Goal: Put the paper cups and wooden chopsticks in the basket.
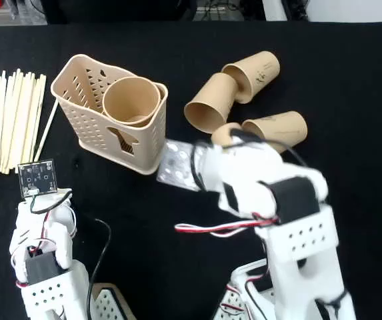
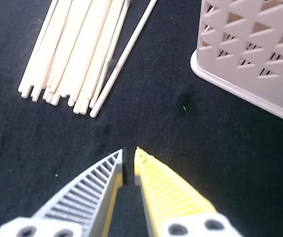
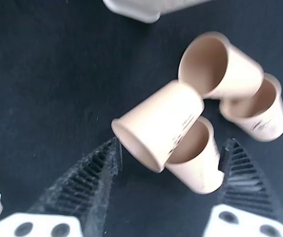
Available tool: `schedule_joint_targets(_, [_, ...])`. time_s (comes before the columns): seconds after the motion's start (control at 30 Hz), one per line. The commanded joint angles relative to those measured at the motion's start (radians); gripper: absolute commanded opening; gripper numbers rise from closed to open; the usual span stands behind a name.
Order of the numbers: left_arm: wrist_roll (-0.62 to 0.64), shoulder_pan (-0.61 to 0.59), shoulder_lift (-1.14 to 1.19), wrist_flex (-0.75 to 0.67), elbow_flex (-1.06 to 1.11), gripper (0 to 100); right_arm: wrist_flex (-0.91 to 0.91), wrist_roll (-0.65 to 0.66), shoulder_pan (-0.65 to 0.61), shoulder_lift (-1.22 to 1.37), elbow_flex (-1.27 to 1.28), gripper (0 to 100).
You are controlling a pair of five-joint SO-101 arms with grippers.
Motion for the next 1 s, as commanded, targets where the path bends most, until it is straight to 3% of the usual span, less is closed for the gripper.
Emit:
schedule_joint_targets(0.0, [0.003, -0.007, -0.009, 0.006, 0.018, 5, -0.15, 0.078, 0.117, -0.131, 0.268, 32.2])
schedule_joint_targets(0.17, [0.003, -0.007, -0.009, 0.006, 0.018, 5, -0.485, 0.184, 0.272, -0.349, 0.644, 32.2])
schedule_joint_targets(0.27, [0.003, -0.007, -0.009, 0.006, 0.018, 5, -0.582, 0.212, 0.315, -0.463, 0.802, 32.2])
schedule_joint_targets(0.43, [0.003, -0.007, -0.009, 0.006, 0.018, 5, -0.7, 0.221, 0.318, -0.581, 0.966, 32.2])
schedule_joint_targets(0.6, [0.003, -0.007, -0.009, 0.006, 0.018, 5, -1.008, 0.218, 0.318, -0.595, 1.145, 32.1])
schedule_joint_targets(0.7, [0.003, -0.007, -0.009, 0.006, 0.018, 5, -1.086, 0.216, 0.318, -0.596, 1.182, 31.5])
schedule_joint_targets(0.97, [0.003, -0.007, -0.009, 0.006, 0.018, 5, -1.092, 0.193, 0.218, -0.595, 1.167, 5.8])
